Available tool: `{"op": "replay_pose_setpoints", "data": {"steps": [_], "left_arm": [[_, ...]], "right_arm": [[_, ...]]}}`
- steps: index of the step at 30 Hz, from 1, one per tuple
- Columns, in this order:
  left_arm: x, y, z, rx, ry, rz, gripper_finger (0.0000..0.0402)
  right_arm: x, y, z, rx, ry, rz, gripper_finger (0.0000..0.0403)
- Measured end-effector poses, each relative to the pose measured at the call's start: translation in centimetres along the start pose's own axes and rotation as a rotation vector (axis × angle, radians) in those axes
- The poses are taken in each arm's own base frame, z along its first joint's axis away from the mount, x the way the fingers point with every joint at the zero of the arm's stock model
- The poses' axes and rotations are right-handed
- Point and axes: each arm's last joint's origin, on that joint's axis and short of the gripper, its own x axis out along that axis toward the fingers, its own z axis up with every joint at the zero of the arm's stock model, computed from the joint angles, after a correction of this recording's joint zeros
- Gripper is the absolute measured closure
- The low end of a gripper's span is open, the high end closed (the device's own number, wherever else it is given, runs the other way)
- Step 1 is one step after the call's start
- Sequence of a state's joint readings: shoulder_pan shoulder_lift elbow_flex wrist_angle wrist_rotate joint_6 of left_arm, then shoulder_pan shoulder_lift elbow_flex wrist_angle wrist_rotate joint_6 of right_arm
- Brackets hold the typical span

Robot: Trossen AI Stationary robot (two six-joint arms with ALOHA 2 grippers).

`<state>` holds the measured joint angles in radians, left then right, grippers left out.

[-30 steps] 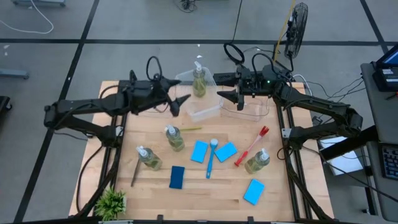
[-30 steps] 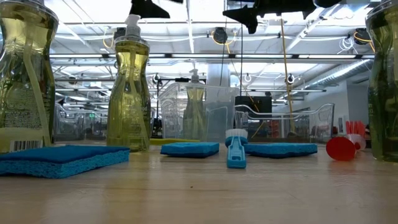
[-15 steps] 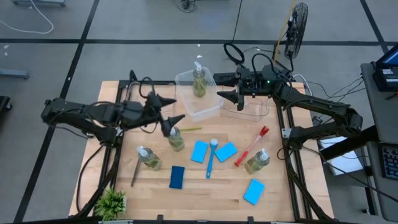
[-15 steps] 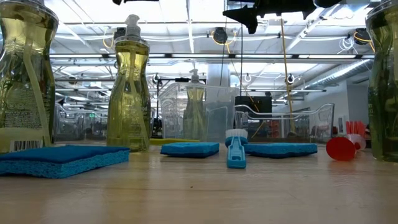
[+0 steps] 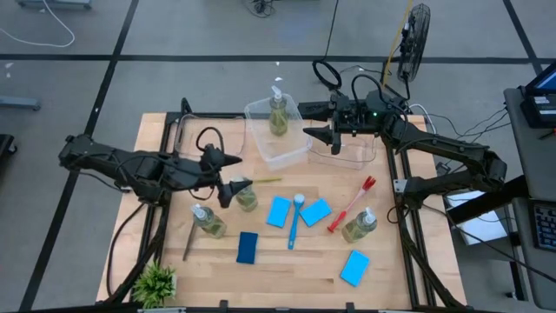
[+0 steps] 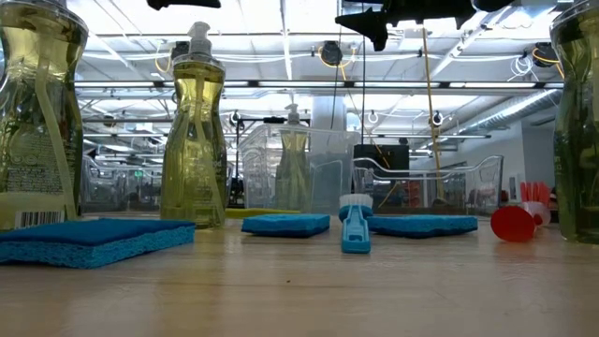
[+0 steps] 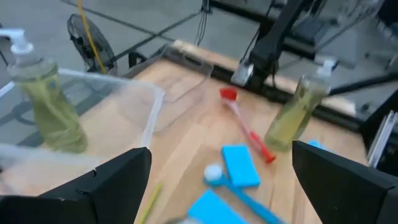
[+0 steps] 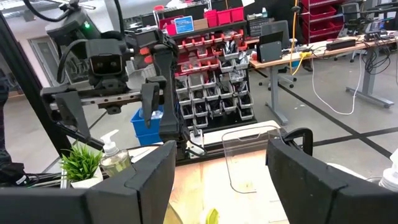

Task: Pick & Place Kitchen Sink Supplies
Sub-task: Put the yellow dish soap into the white bin

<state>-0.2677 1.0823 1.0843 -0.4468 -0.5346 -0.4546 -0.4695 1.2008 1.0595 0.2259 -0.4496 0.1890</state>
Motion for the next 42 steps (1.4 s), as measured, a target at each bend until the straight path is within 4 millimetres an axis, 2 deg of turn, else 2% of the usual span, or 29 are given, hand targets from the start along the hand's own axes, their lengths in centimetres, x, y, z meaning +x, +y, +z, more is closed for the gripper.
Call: {"op": "replay_pose_setpoints", "data": {"steps": [9, 20, 25, 36, 42], "left_arm": [[-2.0, 1.8, -1.3, -0.015, 0.120, 0.117, 0.0016], [-2.1, 2.2, -2.6, -0.085, 0.264, 0.139, 0.0018], [-1.8, 2.0, -2.9, -0.105, 0.292, 0.140, 0.0014], [0.6, 0.8, -4.4, -0.078, 0.407, 0.154, 0.0012], [0.9, 0.6, -4.5, -0.101, 0.398, 0.157, 0.0011]], "right_arm": [[0.0, 0.0, 0.0, 0.007, 0.003, -0.001, 0.0165], [0.0, 0.0, -0.1, 0.009, 0.007, -0.001, 0.0165], [0.0, 0.0, -0.1, 0.008, 0.007, -0.001, 0.0165], [0.0, 0.0, -0.1, 0.004, 0.008, -0.001, 0.0165], [0.0, 0.0, -0.1, 0.005, 0.009, -0.002, 0.0165]]}}
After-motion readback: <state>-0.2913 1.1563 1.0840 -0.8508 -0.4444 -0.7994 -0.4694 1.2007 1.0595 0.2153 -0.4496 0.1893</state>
